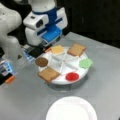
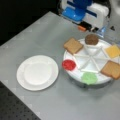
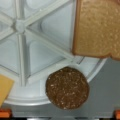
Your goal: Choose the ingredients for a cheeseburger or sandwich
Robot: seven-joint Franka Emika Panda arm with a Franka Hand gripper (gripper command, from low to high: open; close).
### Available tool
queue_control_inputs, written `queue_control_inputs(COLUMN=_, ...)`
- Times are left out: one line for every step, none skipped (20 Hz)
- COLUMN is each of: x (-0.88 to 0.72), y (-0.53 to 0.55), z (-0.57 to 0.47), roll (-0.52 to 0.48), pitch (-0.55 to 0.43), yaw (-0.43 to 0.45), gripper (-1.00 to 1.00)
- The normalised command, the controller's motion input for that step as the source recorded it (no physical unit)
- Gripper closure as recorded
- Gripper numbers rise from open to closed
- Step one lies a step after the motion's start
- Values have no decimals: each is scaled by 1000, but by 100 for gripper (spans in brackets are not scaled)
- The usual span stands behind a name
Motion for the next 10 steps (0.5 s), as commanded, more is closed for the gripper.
queue_control_inputs(x=-21, y=-22, z=0, roll=225, pitch=58, yaw=146, gripper=-100)
queue_control_inputs(x=-49, y=-63, z=0, roll=277, pitch=80, yaw=141, gripper=-100)
queue_control_inputs(x=-65, y=-89, z=0, roll=289, pitch=85, yaw=132, gripper=-100)
queue_control_inputs(x=-79, y=-148, z=-11, roll=280, pitch=72, yaw=108, gripper=-100)
queue_control_inputs(x=-89, y=-219, z=-23, roll=264, pitch=61, yaw=86, gripper=-100)
queue_control_inputs(x=-98, y=-289, z=-37, roll=229, pitch=58, yaw=63, gripper=-100)
queue_control_inputs(x=-110, y=-345, z=-59, roll=184, pitch=36, yaw=47, gripper=-100)
queue_control_inputs(x=-114, y=-360, z=-71, roll=166, pitch=28, yaw=34, gripper=-100)
queue_control_inputs(x=-122, y=-369, z=-88, roll=143, pitch=15, yaw=17, gripper=-100)
queue_control_inputs(x=-130, y=-371, z=-103, roll=126, pitch=4, yaw=5, gripper=-100)
